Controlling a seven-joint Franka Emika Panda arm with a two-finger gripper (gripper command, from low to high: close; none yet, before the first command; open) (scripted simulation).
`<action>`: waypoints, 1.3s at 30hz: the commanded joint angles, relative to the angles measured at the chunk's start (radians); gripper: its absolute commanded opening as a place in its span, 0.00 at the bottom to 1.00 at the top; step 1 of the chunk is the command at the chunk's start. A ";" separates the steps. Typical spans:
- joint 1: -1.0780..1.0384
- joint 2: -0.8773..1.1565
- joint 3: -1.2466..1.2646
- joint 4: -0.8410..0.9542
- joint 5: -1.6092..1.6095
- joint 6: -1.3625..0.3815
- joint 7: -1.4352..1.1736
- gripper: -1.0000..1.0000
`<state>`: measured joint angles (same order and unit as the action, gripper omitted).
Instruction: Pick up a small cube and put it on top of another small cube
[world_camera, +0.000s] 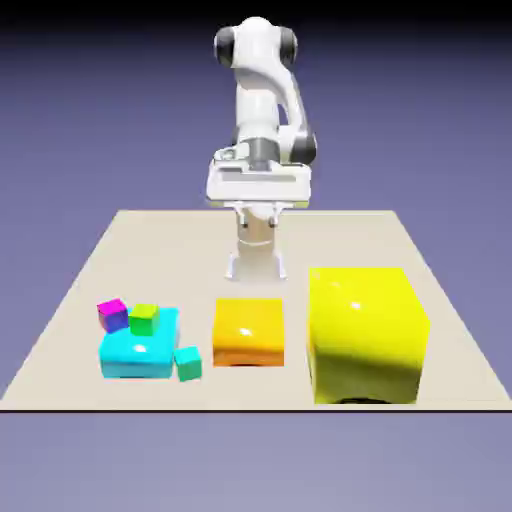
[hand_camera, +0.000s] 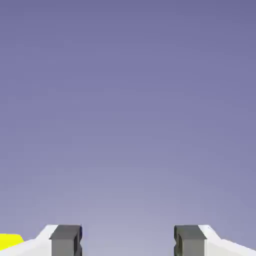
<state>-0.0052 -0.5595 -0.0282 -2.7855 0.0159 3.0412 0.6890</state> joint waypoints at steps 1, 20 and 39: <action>0.018 0.023 -0.026 0.005 -0.005 0.001 -0.044 0.50; 0.375 0.466 -0.524 0.085 -0.110 0.022 -0.870 0.50; 0.819 0.945 -1.022 0.119 -0.266 0.037 -1.685 0.50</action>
<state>0.8141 0.3851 -1.0506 -2.6662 -0.2498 3.0780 -0.9962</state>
